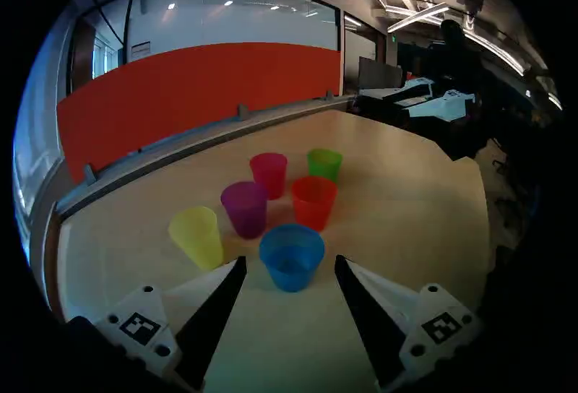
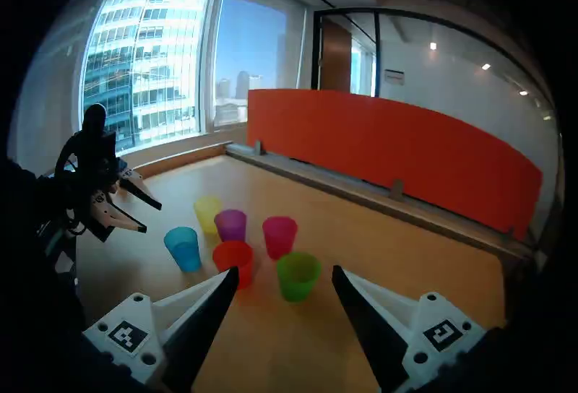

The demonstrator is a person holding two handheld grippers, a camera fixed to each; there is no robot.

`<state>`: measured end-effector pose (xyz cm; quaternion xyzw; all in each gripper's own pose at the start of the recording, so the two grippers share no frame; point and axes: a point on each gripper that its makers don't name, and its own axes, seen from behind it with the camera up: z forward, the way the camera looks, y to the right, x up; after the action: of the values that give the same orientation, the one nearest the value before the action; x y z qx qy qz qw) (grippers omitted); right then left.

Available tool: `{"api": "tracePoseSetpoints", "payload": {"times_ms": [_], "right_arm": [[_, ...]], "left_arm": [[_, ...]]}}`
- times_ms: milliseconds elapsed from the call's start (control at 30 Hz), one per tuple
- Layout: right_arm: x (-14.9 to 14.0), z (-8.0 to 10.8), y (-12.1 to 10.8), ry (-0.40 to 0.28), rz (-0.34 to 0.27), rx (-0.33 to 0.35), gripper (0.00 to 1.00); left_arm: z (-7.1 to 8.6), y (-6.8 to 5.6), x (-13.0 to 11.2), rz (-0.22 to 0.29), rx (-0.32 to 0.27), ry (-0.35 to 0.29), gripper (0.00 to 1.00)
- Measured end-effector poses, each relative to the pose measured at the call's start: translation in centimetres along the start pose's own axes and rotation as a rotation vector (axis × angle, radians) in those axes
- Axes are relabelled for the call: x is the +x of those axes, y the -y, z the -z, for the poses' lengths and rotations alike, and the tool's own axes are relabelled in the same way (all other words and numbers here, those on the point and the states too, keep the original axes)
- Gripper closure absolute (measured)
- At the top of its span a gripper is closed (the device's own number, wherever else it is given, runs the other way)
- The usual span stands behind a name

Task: Pour water

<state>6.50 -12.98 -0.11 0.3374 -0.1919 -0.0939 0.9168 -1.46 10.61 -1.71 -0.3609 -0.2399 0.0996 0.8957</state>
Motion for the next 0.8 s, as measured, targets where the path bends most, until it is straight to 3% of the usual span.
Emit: {"api": "tracePoseSetpoints", "payload": {"times_ms": [200,800], "right_arm": [[-0.3,-0.7,-0.2,0.01,-0.004,0.003,0.0],[-1.0,-2.6,-0.9,0.039,-0.009,0.013,0.0]], "left_arm": [[-1.0,-0.5,-1.5,-0.012,-0.023,0.043,0.09],[-4.8,-0.4,-4.0,-0.015,-0.05,0.13,0.09]]}}
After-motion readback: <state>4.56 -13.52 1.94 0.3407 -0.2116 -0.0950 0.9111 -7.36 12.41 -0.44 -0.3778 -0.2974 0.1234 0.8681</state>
